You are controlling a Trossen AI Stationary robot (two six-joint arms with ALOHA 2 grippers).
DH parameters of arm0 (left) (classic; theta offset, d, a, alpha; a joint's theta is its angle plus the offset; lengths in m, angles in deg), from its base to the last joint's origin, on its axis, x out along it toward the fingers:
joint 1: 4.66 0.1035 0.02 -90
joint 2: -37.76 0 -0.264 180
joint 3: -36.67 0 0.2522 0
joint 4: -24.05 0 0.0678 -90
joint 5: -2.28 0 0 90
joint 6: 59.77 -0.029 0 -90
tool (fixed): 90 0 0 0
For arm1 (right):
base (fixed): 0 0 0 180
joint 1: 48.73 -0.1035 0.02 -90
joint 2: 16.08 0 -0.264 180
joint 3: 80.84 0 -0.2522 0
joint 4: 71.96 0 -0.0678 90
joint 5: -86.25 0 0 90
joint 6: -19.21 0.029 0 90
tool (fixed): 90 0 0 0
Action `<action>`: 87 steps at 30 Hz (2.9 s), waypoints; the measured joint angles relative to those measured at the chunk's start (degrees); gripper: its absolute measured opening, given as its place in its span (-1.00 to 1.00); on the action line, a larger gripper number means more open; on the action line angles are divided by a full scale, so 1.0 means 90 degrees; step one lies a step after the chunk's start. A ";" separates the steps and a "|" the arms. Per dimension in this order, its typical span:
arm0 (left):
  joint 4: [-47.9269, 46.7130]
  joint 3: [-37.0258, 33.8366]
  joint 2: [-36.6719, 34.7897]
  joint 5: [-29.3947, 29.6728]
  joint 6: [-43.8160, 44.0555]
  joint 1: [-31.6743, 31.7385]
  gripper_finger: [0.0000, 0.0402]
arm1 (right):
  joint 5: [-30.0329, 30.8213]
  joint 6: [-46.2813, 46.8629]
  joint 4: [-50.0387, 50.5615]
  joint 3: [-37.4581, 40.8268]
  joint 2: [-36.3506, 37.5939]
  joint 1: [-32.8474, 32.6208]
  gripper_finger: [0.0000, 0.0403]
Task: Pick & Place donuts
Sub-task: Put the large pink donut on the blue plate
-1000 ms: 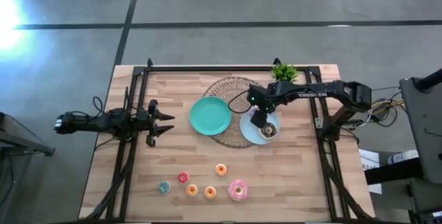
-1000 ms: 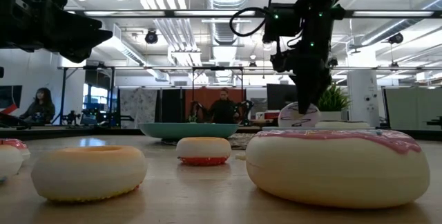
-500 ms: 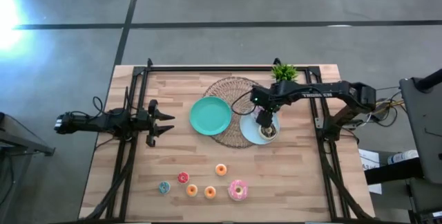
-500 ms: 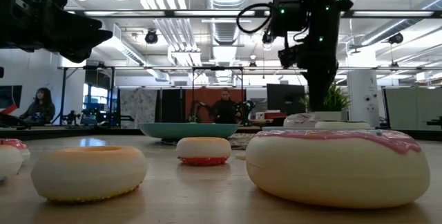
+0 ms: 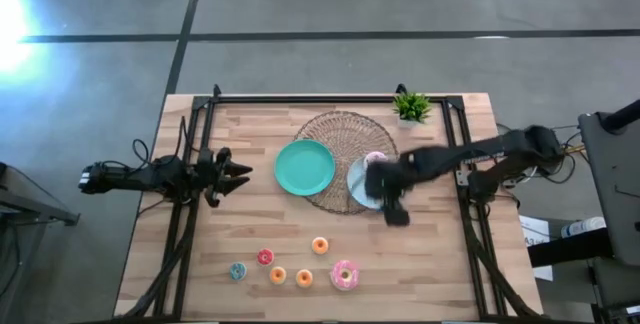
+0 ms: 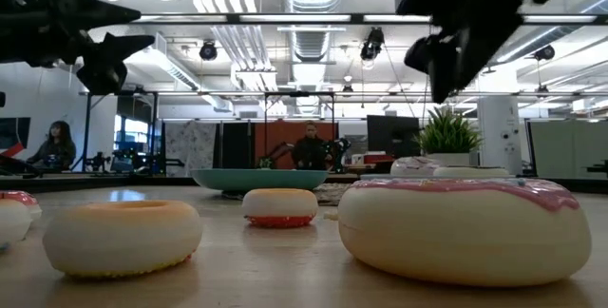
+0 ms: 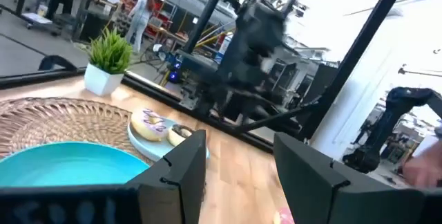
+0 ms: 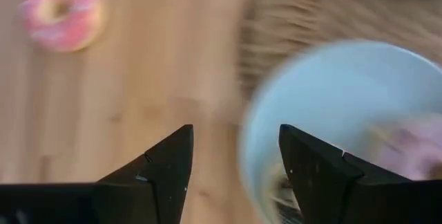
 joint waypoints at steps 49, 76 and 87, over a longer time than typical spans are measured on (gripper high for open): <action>-0.0649 0.0012 0.0095 -0.0260 0.1401 0.0000 -0.28 | 0.0589 0.1802 -0.2221 -0.1990 -0.3534 -0.2175 0.02; -0.0558 0.0000 0.0095 -0.0250 0.1604 -0.0001 -0.28 | 0.1730 0.3015 -0.1405 -0.1513 -0.2974 -0.1787 -0.91; -0.0530 -0.0007 0.0097 -0.0249 0.1614 0.0000 -0.28 | 0.3394 0.3451 0.1048 -0.0751 -0.0851 -0.0030 -0.82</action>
